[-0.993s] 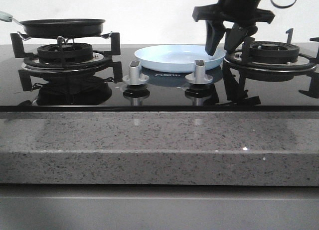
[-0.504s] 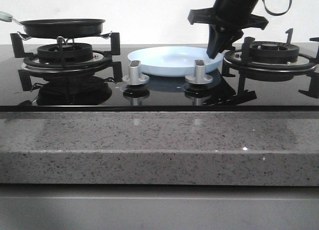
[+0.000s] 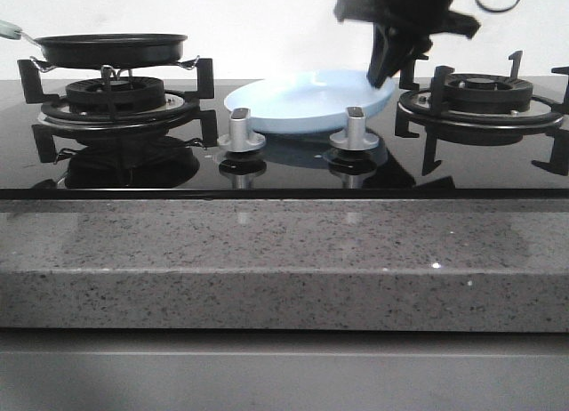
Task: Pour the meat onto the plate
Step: 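Grasp the plate rim with the right gripper and lift it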
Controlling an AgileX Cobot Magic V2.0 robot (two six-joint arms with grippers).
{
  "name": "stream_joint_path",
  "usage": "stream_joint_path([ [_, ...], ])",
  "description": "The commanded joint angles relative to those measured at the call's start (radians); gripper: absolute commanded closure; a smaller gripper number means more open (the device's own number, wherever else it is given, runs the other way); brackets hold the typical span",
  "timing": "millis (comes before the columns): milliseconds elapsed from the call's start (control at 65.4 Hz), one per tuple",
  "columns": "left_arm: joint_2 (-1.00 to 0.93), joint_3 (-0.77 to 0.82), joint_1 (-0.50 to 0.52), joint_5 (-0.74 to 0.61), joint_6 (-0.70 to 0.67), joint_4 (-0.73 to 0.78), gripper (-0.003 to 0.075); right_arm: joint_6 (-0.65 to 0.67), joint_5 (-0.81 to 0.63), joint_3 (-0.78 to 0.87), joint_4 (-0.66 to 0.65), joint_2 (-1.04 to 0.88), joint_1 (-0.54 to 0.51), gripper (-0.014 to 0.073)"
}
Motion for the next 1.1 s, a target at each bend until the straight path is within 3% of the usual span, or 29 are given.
stream_joint_path([
  [0, 0.007, -0.033, 0.0, -0.084, -0.007, -0.009, 0.03, 0.022, -0.051, -0.032, 0.016, -0.117, -0.006, 0.0662],
  [245, 0.007, -0.033, 0.0, -0.084, -0.007, -0.009, 0.03, 0.063, -0.041, 0.046, 0.058, -0.257, -0.006, 0.0662],
  [657, 0.007, -0.033, 0.0, -0.084, -0.007, -0.009, 0.03, 0.056, -0.306, 0.603, 0.229, -0.592, -0.004, 0.0662],
  [1085, 0.007, -0.033, 0.0, -0.101, -0.007, -0.009, 0.03, 0.016, -0.317, 0.801, 0.239, -0.622, 0.0, 0.0662],
])
